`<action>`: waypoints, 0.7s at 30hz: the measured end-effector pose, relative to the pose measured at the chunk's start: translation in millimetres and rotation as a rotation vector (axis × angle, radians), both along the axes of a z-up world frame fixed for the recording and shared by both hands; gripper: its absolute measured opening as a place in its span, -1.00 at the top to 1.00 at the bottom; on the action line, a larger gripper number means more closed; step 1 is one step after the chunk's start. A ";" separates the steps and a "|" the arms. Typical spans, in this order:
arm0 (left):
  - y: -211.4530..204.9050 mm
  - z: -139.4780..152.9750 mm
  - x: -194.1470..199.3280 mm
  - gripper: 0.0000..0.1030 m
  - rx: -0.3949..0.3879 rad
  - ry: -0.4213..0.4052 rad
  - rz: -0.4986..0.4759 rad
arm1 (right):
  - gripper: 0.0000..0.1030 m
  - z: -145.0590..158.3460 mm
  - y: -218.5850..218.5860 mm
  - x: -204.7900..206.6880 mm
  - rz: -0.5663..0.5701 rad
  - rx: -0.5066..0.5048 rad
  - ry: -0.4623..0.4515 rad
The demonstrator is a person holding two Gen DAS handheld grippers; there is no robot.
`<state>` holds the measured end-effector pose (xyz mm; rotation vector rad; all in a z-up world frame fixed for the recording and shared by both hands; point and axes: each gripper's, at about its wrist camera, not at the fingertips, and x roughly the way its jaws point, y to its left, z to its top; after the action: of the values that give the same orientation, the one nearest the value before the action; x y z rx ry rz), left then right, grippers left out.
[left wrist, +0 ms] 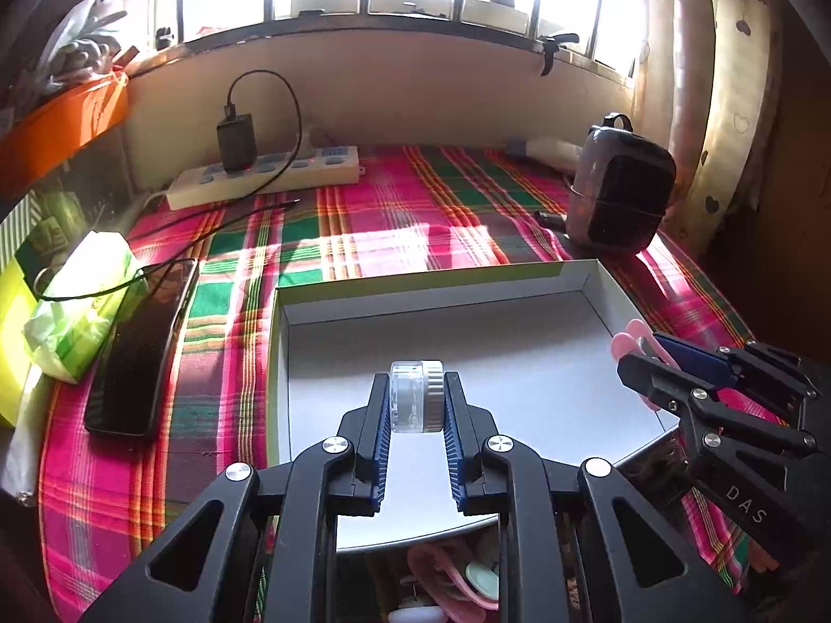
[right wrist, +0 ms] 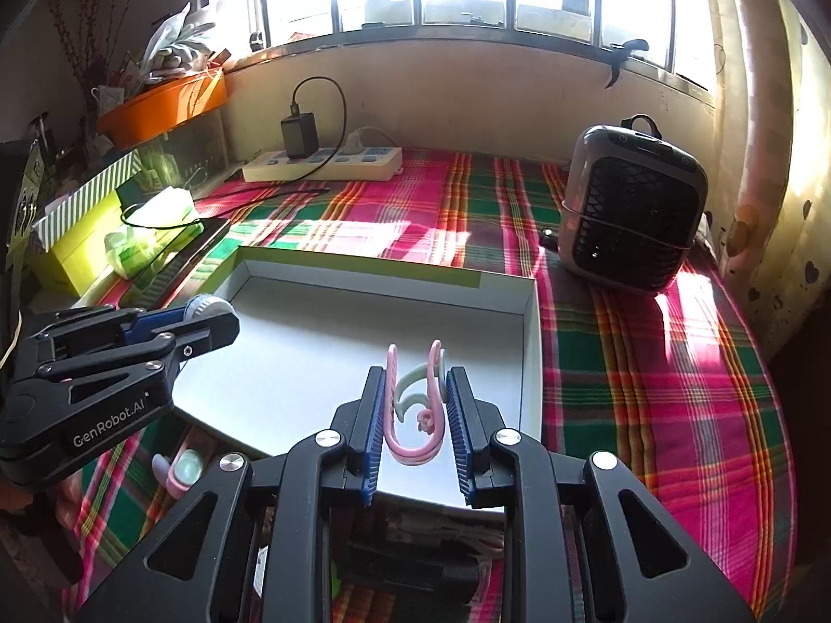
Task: Organize objects
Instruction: 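Carry the white cylinder with the left tool while the right tool carries the pink clip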
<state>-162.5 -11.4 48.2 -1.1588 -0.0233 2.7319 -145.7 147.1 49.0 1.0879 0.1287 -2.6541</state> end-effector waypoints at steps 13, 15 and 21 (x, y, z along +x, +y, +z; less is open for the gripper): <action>3.4 -13.6 -39.1 0.67 -0.022 -0.052 0.008 | 0.53 -19.7 -6.8 -53.6 0.010 0.021 -0.087; 3.4 -15.8 -43.4 0.67 -0.025 -0.061 0.010 | 0.53 -23.7 -6.6 -59.7 0.009 0.015 -0.107; 3.4 -19.5 -52.6 0.67 -0.032 -0.072 0.014 | 0.53 -29.4 -8.7 -64.8 0.014 0.032 -0.115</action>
<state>-215.1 -8.0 28.7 -1.2698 0.0037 2.7108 -210.5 138.3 19.6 1.2417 0.1562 -2.5785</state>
